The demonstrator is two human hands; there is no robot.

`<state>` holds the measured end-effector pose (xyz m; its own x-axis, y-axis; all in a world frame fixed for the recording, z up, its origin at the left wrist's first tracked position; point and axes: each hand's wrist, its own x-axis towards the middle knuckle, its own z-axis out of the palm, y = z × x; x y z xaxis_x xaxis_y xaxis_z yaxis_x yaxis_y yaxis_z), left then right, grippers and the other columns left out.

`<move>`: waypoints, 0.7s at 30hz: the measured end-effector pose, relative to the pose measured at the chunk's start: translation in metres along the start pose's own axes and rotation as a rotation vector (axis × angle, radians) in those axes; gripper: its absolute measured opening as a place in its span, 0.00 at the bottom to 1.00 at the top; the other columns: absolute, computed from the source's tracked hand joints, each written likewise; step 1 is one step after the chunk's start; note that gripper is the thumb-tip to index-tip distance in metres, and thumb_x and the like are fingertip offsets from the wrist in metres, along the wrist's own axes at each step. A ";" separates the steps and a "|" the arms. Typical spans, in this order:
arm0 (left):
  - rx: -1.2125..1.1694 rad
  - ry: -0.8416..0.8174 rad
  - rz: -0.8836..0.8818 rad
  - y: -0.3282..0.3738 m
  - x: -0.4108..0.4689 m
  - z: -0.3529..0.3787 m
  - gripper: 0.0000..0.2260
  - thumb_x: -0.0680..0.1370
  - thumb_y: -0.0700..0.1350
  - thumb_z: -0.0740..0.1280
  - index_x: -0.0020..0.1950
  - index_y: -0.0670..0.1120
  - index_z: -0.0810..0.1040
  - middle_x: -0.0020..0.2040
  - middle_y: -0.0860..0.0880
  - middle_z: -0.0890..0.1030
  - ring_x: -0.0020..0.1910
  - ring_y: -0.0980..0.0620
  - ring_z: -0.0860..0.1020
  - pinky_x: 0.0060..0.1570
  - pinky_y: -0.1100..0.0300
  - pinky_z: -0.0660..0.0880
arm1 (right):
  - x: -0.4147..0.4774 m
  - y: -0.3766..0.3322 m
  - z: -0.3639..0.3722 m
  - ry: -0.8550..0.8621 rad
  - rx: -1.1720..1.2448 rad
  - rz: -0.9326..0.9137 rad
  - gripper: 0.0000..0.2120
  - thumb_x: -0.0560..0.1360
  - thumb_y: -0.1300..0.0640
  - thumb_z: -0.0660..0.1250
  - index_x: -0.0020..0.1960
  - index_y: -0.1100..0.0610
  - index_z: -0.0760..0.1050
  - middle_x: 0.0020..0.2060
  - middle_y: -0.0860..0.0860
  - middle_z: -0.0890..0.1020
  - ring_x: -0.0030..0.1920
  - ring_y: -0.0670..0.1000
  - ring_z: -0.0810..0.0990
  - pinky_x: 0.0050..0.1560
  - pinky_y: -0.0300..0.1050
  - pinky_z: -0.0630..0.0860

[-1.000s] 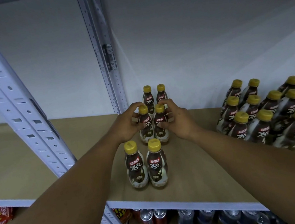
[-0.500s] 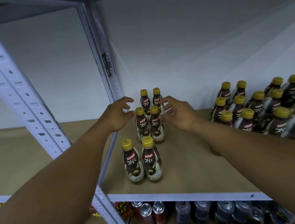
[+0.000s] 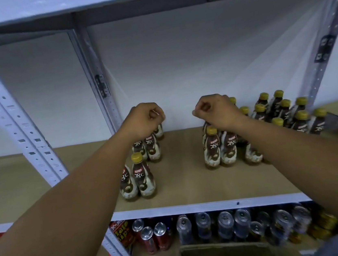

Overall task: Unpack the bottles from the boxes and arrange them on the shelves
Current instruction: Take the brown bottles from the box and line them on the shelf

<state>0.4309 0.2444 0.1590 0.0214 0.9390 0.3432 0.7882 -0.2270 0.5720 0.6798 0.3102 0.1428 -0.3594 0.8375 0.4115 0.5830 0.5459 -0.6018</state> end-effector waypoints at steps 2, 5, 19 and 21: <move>-0.038 -0.025 -0.003 0.014 0.000 0.019 0.04 0.79 0.45 0.69 0.48 0.50 0.83 0.44 0.49 0.84 0.41 0.54 0.82 0.45 0.56 0.81 | -0.010 0.012 -0.017 0.023 -0.009 0.022 0.06 0.77 0.50 0.72 0.43 0.51 0.81 0.41 0.44 0.84 0.45 0.44 0.82 0.48 0.42 0.78; -0.059 -0.061 0.004 0.028 0.003 0.050 0.03 0.80 0.47 0.70 0.47 0.52 0.83 0.45 0.50 0.83 0.44 0.53 0.82 0.50 0.51 0.82 | -0.024 0.032 -0.035 0.020 -0.035 0.056 0.05 0.77 0.52 0.71 0.44 0.51 0.81 0.42 0.45 0.84 0.47 0.46 0.82 0.47 0.39 0.77; -0.223 -0.157 -0.034 0.036 0.010 0.166 0.24 0.74 0.48 0.74 0.68 0.59 0.72 0.55 0.54 0.81 0.53 0.53 0.81 0.58 0.47 0.80 | -0.059 0.093 -0.014 -0.133 -0.003 0.220 0.26 0.77 0.56 0.72 0.72 0.50 0.68 0.53 0.52 0.82 0.45 0.51 0.77 0.38 0.39 0.68; -0.246 -0.139 -0.030 0.031 0.009 0.175 0.26 0.73 0.48 0.74 0.68 0.59 0.71 0.57 0.54 0.81 0.54 0.53 0.81 0.58 0.46 0.79 | -0.062 0.097 -0.008 -0.113 0.052 0.208 0.28 0.76 0.58 0.73 0.73 0.49 0.67 0.52 0.49 0.80 0.47 0.51 0.78 0.41 0.39 0.69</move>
<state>0.5627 0.2905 0.0494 0.0983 0.9687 0.2278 0.6172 -0.2389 0.7497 0.7647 0.3112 0.0645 -0.3170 0.9276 0.1976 0.6156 0.3597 -0.7012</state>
